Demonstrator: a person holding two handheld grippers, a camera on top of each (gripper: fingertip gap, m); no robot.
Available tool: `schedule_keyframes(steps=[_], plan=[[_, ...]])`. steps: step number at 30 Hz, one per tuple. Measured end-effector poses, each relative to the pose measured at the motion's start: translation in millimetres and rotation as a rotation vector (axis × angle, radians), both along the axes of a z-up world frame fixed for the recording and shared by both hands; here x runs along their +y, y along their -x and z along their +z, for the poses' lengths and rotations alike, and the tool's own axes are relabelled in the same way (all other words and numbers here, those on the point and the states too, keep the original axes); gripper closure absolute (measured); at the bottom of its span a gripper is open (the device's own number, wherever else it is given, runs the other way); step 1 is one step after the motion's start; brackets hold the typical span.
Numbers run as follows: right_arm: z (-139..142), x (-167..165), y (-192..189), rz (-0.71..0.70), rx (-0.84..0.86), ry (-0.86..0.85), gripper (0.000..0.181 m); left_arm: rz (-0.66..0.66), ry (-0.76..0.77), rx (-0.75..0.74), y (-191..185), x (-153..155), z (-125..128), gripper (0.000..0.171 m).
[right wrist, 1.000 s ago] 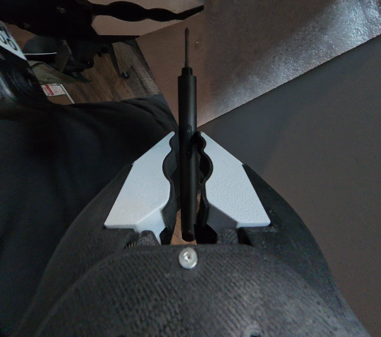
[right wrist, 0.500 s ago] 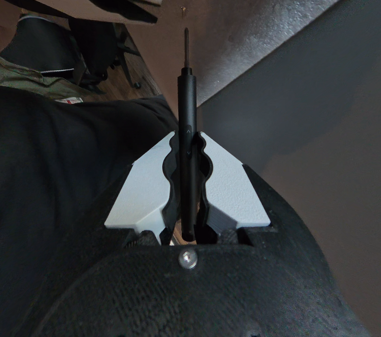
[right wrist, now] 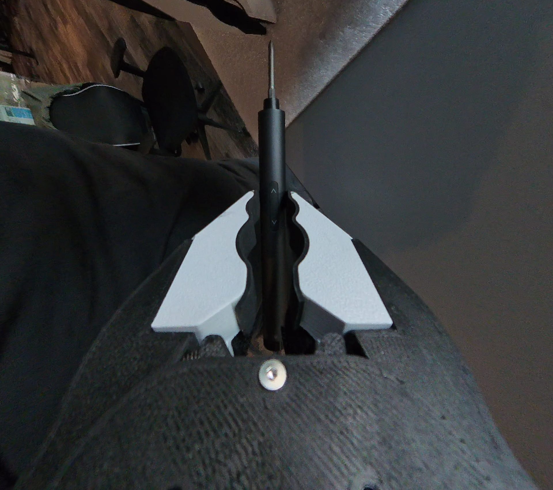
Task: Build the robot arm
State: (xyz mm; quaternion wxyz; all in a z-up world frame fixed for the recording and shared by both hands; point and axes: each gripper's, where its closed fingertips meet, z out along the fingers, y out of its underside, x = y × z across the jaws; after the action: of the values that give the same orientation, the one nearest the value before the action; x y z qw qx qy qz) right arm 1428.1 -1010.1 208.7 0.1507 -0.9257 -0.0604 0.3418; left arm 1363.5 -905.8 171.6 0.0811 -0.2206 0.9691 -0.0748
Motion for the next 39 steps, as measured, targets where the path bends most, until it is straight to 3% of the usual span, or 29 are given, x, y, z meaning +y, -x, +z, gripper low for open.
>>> schedule_keyframes(steps=[11,16,21,24,28,32,35,39], plan=[[6,-11,0,0.002,0.037,-0.082,0.165,0.136,-0.050,0.097,3,4,0,0.169],[6,-12,4,0.013,0.058,-0.095,0.165,0.187,-0.078,0.071,4,5,-1,0.170],[1,-12,7,0.017,0.066,-0.093,0.165,0.339,-0.009,0.062,3,5,1,0.170],[-2,-8,6,-0.007,0.075,-0.099,0.165,0.574,0.127,0.002,-5,7,9,0.171],[-8,1,-2,-0.051,0.073,-0.129,0.164,0.937,0.472,-0.166,-26,-7,28,0.170],[-3,9,-18,-0.078,0.113,-0.177,0.165,1.277,0.826,-0.356,-44,-3,46,0.171],[2,18,-33,-0.023,0.102,-0.236,0.165,1.467,1.152,-0.447,-54,-5,59,0.171],[5,30,-56,0.105,-0.015,-0.308,0.165,1.679,1.458,-0.632,-60,4,68,0.171]])
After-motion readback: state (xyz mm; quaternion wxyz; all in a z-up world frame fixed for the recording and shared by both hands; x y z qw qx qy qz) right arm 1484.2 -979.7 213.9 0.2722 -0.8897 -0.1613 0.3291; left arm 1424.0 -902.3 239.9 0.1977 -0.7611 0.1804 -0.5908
